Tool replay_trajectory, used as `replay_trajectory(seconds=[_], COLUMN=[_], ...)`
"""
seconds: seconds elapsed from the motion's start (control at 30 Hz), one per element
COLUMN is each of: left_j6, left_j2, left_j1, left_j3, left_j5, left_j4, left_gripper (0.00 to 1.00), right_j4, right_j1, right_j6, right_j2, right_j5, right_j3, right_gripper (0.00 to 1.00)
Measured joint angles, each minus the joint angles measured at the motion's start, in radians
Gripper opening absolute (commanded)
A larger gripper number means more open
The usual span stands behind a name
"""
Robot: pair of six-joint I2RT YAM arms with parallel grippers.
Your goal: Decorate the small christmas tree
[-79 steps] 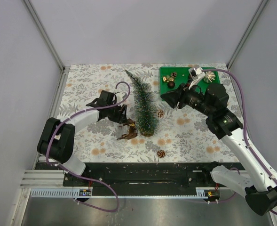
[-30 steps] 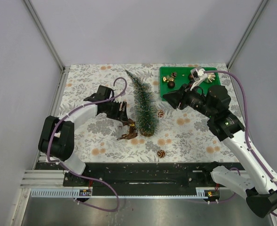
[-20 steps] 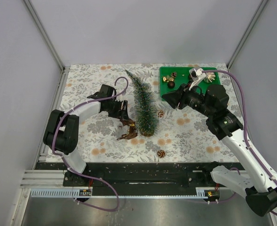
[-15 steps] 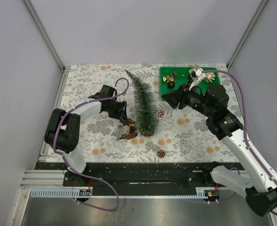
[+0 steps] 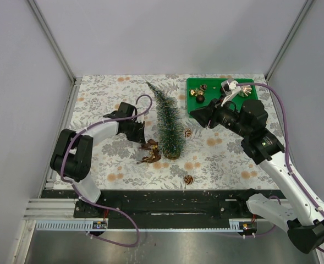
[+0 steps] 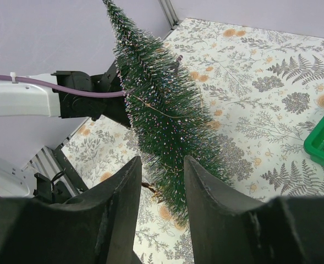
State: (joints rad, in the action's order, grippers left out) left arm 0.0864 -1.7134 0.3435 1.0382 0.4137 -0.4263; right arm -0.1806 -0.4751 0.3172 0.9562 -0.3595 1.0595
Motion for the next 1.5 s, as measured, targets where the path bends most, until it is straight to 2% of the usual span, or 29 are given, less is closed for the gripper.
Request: replay_trajectory(seconds=[0.37, 0.57, 0.67, 0.8, 1.07, 1.1, 1.13, 1.17, 1.2, 1.23, 1.37, 1.5], left_j6=[-0.031, -0.037, -0.039, -0.048, -0.052, -0.053, -0.063, -0.072, -0.090, -0.102, -0.150, -0.171], left_j2=[0.215, 0.356, 0.423, 0.482, 0.554, 0.560, 0.570, 0.578, 0.592, 0.615, 0.639, 0.500], left_j1=[0.000, 0.000, 0.000, 0.000, 0.007, 0.009, 0.011, 0.012, 0.013, 0.014, 0.016, 0.048], left_j3=[0.001, 0.087, 0.164, 0.349, 0.658, 0.671, 0.669, 0.653, 0.616, 0.537, 0.212, 0.002], left_j5=[0.013, 0.043, 0.056, 0.076, 0.142, 0.150, 0.154, 0.154, 0.153, 0.148, 0.122, 0.060], left_j4=[-0.129, -0.241, -0.309, -0.416, -0.501, -0.500, -0.500, -0.493, -0.481, -0.451, -0.391, -0.337], left_gripper=[0.00, 0.00, 0.00, 0.00, 0.00, 0.08, 0.20, 0.39, 0.49, 0.54, 0.59, 0.59], right_j4=[0.000, 0.000, -0.001, -0.001, -0.002, -0.003, -0.006, -0.011, -0.014, -0.018, -0.036, -0.050], right_j1=[0.000, 0.000, 0.000, 0.000, 0.000, 0.000, 0.000, 0.000, 0.000, 0.000, 0.000, 0.000], right_j6=[0.000, 0.000, 0.000, 0.000, 0.005, 0.005, 0.005, 0.005, 0.005, 0.005, 0.003, 0.000], right_j2=[0.000, -0.004, -0.010, -0.017, -0.026, -0.027, -0.027, -0.028, -0.029, -0.033, -0.058, -0.076], right_j5=[0.001, 0.002, 0.003, 0.004, 0.003, 0.003, 0.003, 0.003, 0.003, 0.004, 0.011, 0.028], right_j3=[-0.006, -0.006, -0.006, -0.006, -0.003, -0.001, 0.004, 0.010, 0.014, 0.018, 0.021, 0.024], right_gripper=[0.43, 0.43, 0.43, 0.42, 0.43, 0.43, 0.44, 0.45, 0.46, 0.47, 0.51, 0.51])
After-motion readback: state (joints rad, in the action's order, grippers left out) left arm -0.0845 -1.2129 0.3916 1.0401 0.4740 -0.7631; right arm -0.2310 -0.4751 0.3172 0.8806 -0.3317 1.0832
